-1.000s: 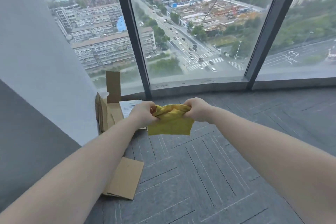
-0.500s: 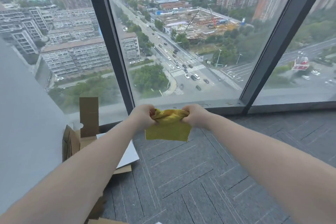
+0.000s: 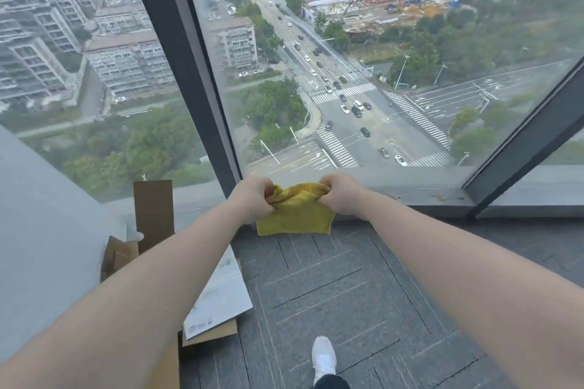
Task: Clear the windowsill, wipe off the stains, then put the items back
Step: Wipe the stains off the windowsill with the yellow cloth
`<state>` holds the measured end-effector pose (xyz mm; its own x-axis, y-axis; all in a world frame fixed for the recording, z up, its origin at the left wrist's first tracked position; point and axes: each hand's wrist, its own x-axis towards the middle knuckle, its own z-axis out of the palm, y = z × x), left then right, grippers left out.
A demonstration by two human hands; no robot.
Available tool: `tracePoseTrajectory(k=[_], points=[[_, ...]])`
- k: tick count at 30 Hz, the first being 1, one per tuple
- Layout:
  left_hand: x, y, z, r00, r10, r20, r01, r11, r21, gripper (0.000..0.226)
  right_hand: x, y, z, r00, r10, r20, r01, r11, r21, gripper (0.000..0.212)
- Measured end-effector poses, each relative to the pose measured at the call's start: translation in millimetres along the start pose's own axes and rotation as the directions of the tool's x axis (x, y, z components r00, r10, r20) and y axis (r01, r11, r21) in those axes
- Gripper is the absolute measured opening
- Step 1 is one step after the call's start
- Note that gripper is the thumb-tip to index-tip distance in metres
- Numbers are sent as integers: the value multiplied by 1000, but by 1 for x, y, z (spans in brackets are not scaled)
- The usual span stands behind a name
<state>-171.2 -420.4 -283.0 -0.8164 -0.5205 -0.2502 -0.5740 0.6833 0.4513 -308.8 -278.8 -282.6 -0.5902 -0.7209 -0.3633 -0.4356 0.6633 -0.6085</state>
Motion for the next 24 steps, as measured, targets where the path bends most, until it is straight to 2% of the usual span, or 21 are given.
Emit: tracePoseTrajectory(k=[2, 6, 9, 15, 19, 24], points=[[30, -17, -1, 998, -55, 25, 55, 998, -7, 16, 46, -6, -1, 998, -18, 57, 19, 1000, -17, 10], [88, -44, -14, 989, -147, 19, 147, 989, -5, 12, 123, -25, -2, 987, -58, 148, 62, 998, -26, 13], [131, -59, -20, 986, -165, -12, 165, 986, 13, 13, 169, -36, -2, 984, -45, 174, 52, 998, -38, 23], [209, -100, -6, 984, -176, 3, 176, 984, -17, 16, 248, -35, 10, 982, -2, 190, 18, 996, -85, 26], [254, -135, 30, 980, -201, 0, 201, 979, -24, 12, 307, -14, 40, 982, -9, 191, 25, 996, -81, 18], [315, -193, 113, 964, -264, 31, 265, 964, -33, 17, 391, 38, 104, 966, -20, 259, 45, 995, -92, 18]])
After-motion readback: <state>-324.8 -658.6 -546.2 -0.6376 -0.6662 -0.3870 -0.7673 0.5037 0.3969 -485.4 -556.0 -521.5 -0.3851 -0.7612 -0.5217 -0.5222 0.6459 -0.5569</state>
